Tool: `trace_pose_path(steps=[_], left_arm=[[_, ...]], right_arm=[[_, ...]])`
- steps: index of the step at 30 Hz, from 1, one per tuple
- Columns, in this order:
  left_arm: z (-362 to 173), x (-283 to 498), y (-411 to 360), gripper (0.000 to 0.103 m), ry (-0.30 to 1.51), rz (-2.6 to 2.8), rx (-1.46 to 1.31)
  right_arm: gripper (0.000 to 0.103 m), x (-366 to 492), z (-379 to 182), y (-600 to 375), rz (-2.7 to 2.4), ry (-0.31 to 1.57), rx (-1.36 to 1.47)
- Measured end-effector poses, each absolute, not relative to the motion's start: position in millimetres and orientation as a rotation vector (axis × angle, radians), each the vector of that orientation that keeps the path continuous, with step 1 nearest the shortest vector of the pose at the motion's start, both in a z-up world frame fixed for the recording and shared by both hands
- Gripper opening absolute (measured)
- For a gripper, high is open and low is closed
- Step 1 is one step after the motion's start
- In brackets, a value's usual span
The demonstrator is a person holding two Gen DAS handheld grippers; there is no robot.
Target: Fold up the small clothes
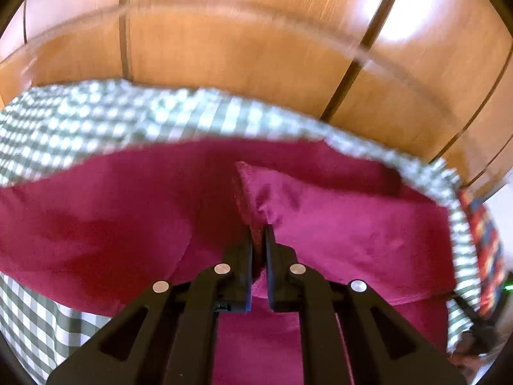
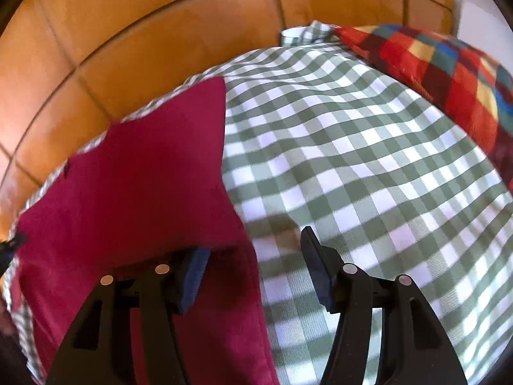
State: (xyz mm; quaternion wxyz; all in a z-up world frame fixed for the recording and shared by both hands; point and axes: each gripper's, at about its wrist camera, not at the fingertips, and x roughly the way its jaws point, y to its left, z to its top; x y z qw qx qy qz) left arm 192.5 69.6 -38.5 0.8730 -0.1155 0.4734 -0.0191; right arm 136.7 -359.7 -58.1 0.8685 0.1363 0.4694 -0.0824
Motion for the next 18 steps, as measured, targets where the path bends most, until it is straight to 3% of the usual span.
trace_pose_path(steps=[9, 15, 18], left_arm=[[-54.3, 188.9, 59.9, 0.013, 0.966, -0.028, -0.197], [-57.2, 188.8, 67.3, 0.016, 0.956, 0.007, -0.187], [-71.9, 193.4, 71.8, 0.021, 0.976, 0.002, -0.193]], right_arm=[[0.057, 143.6, 1.3, -326.3, 0.016, 0.847, 0.235], [0.057, 196.9, -57.1, -305.9, -0.039, 0.986, 0.18], [0.06, 187.9, -68.1, -299.6, -0.048, 0.917, 0.104]])
